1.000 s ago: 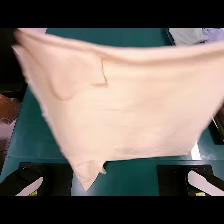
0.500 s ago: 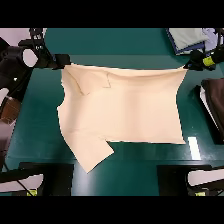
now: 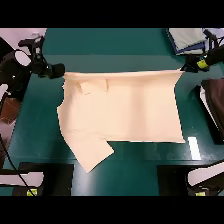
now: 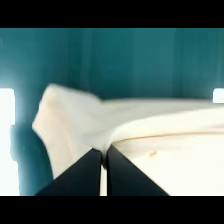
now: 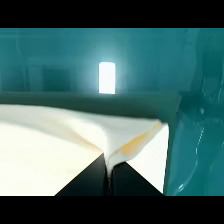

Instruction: Fold the shirts.

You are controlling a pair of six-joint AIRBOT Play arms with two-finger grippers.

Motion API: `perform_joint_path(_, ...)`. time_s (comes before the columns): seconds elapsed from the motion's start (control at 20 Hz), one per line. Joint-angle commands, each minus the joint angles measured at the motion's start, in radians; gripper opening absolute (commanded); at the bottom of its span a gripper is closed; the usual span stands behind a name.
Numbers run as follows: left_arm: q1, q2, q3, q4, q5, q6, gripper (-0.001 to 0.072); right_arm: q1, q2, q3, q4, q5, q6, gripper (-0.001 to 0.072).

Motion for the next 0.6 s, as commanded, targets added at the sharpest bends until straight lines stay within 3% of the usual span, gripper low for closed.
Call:
perform_joint_path(0.0,0.022,-0.002,-0.039,-0.043,-0.182,0.101,0.0027,-0.002,0.066,-0.178,-0.005,-0.017,-0.028,0.0014)
perform_joint_path(0.1,0.022,-0.002,-0.082,-0.133,-0.171,0.136,0.0027,0.007,0.098,-0.27,-0.004,-0.038,-0.028,0.0015)
perform_joint_path(0.35,0.022,-0.002,-0.185,-0.142,-0.163,0.126,0.003,0.018,0.151,-0.445,-0.001,-0.089,-0.028,0.0015)
perform_joint_path(0.4,0.022,-0.002,-0.201,-0.142,-0.161,0.122,0.0134,0.018,0.153,-0.463,0.003,-0.086,-0.027,0.0016)
perform_joint_path(0.45,0.022,-0.002,-0.209,-0.142,-0.156,0.115,0.042,0.018,0.153,-0.477,0.01,-0.083,-0.027,0.0066)
perform_joint_path(0.5,0.022,-0.002,-0.21,-0.142,-0.157,0.099,0.0466,0.018,0.153,-0.483,0.015,-0.082,-0.027,0.0268)
perform_joint_path(0.55,0.023,0.005,-0.209,-0.142,-0.163,0.078,0.0466,0.016,0.153,-0.482,0.034,-0.072,-0.027,0.0409)
